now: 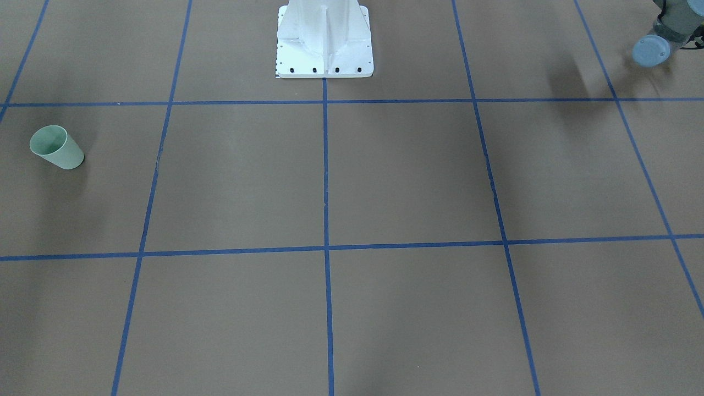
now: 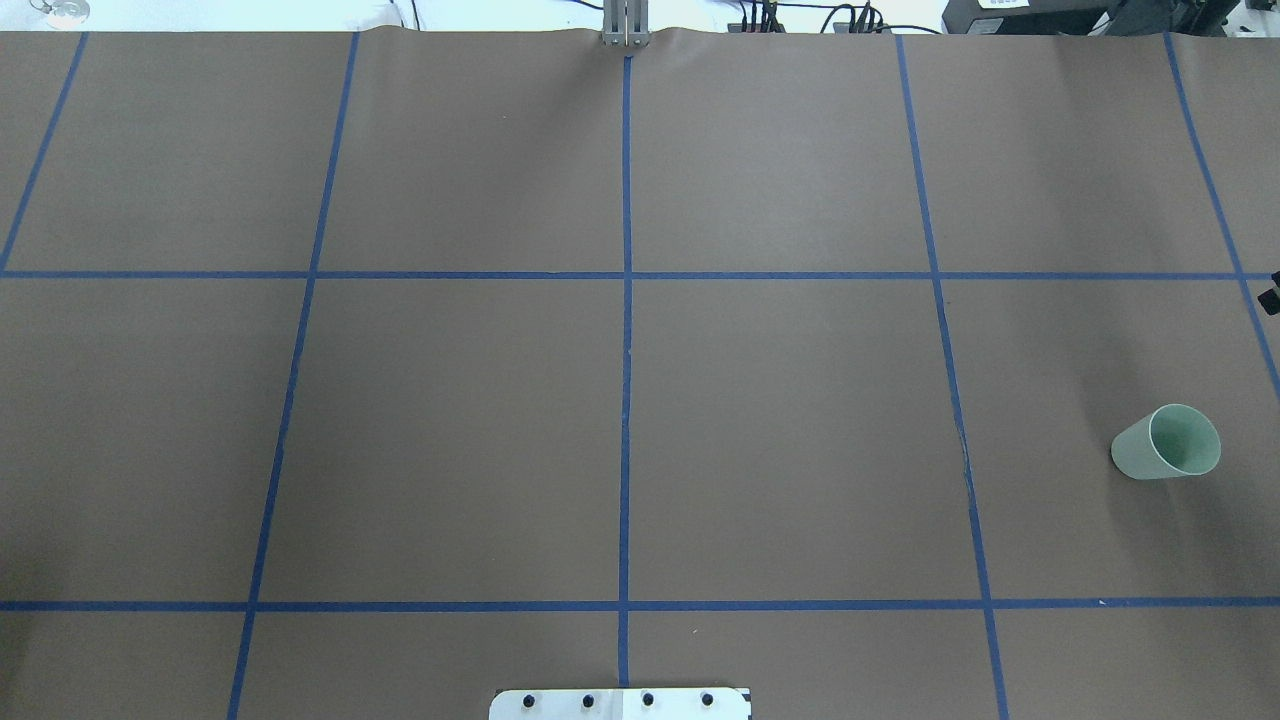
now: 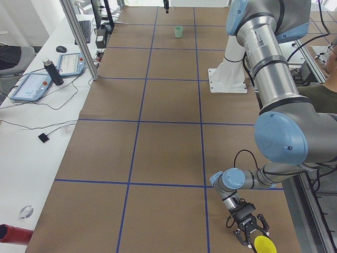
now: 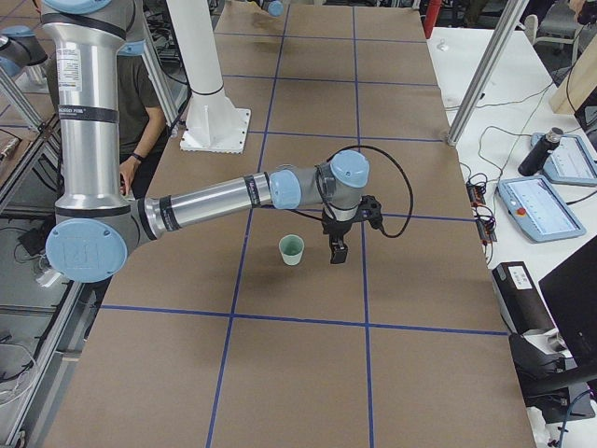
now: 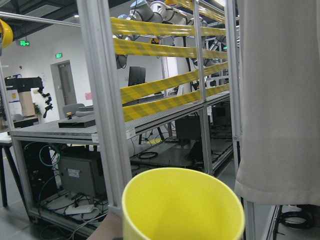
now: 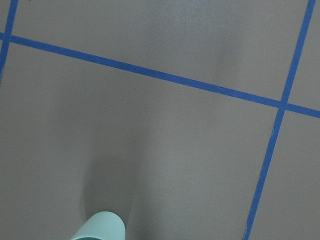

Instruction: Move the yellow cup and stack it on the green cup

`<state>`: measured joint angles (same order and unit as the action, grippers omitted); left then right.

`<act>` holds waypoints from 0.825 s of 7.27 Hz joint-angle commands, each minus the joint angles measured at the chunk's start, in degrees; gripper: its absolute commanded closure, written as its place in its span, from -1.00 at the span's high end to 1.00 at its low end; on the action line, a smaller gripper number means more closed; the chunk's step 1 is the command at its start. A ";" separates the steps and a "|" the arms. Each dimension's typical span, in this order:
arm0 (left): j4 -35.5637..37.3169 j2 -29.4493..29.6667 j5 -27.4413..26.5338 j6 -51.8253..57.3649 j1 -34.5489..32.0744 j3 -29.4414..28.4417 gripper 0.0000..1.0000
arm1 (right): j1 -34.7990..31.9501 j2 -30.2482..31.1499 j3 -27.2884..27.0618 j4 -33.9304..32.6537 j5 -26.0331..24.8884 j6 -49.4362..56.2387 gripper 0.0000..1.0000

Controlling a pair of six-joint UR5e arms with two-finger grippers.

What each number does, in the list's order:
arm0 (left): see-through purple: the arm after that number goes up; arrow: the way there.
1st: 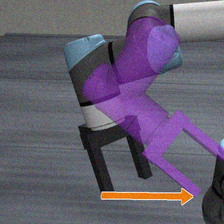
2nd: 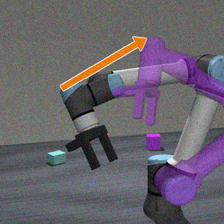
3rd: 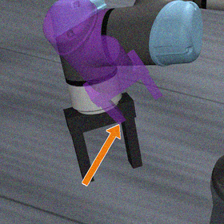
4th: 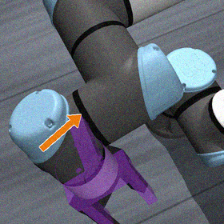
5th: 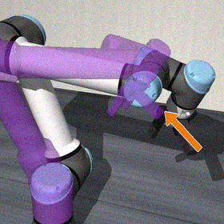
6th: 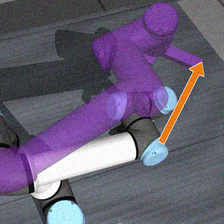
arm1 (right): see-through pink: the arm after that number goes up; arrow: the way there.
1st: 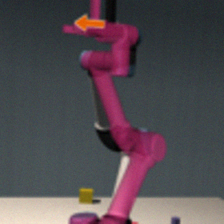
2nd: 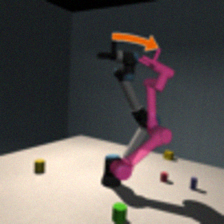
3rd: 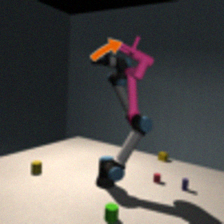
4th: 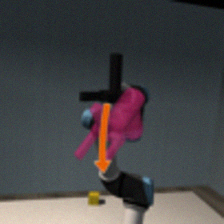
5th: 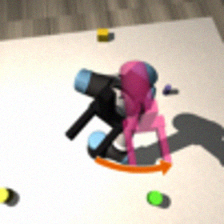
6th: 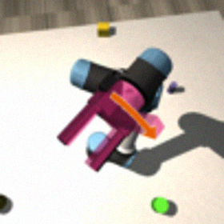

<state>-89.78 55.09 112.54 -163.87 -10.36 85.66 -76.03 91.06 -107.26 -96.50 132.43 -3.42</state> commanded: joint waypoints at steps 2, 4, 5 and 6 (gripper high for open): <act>-0.49 0.98 -17.80 11.08 -10.25 -2.78 -0.28 | 0.00 0.00 -0.23 0.00 0.02 0.00 1.00; -6.79 2.56 -30.48 15.22 -14.76 -2.78 -0.28 | 0.00 0.00 -0.32 0.00 0.02 0.00 1.00; -10.56 3.00 -36.36 18.03 -15.21 -2.69 -0.28 | 0.00 0.00 -0.40 0.00 0.11 0.00 1.00; -15.99 3.79 -42.25 23.28 -16.87 -2.69 -0.29 | 0.00 0.00 -0.40 0.00 0.02 0.00 1.00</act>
<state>-99.87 57.99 77.85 -145.92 -25.43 82.94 -76.03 91.05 -107.62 -96.50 132.49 -3.43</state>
